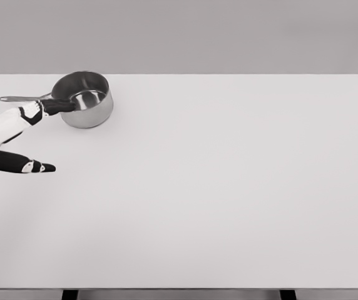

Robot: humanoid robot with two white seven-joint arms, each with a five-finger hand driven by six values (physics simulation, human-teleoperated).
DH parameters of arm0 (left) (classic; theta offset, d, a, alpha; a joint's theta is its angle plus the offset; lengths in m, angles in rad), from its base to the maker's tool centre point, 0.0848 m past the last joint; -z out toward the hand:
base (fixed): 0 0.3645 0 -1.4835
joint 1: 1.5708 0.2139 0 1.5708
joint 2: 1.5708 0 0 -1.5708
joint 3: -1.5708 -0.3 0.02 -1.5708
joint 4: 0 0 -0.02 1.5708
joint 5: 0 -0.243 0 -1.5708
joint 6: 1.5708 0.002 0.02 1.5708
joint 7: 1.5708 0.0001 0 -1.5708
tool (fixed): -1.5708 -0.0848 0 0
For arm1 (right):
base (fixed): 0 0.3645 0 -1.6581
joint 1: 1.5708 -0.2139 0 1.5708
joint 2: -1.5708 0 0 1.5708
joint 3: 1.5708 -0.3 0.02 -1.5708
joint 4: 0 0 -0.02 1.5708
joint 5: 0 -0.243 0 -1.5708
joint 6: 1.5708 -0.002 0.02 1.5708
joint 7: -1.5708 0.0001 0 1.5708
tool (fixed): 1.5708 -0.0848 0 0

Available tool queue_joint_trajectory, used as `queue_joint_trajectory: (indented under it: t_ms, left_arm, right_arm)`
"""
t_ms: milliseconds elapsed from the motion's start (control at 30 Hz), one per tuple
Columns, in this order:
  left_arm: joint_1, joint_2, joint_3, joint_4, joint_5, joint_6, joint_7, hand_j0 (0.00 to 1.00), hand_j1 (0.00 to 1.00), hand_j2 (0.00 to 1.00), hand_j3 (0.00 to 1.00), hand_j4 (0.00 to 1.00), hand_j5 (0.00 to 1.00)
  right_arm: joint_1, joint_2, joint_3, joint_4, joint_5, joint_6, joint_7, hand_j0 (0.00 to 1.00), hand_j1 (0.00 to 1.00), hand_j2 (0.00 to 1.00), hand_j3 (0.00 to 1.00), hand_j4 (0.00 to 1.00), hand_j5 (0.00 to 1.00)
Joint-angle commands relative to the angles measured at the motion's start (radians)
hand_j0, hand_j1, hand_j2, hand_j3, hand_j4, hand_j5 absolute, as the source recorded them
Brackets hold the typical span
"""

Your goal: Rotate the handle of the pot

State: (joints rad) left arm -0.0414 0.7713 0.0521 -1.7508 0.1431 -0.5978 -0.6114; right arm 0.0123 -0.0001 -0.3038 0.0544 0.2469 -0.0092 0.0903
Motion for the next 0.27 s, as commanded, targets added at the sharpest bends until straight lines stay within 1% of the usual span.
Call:
queue_joint_trajectory:
  t_ms: [0,33,100,233]
  left_arm:
    - [0.0,-0.03,-0.005,-0.021,-0.036,-0.013,0.0,1.0,1.0,1.0,1.0,1.0,1.0]
    - [0.0,-0.063,-0.014,-0.024,-0.079,-0.013,0.0,1.0,1.0,1.0,1.0,1.0,1.0]
    - [0.0,-0.089,-0.026,-0.022,-0.125,-0.013,0.0,1.0,1.0,1.0,1.0,1.0,1.0]
    - [-0.002,-0.093,-0.024,-0.027,-0.129,-0.013,0.0,1.0,1.0,1.0,1.0,1.0,1.0]
  right_arm:
    - [0.0,0.0,0.0,-0.001,0.0,0.0,0.0,1.0,1.0,1.0,1.0,1.0,1.0]
    - [0.0,0.0,0.0,0.001,0.0,0.0,0.0,1.0,1.0,1.0,1.0,1.0,1.0]
    - [0.0,0.0,0.0,-0.001,0.0,0.0,0.0,1.0,1.0,1.0,1.0,1.0,1.0]
    - [0.0,0.0,0.0,-0.001,0.0,0.0,0.0,1.0,1.0,1.0,1.0,1.0,1.0]
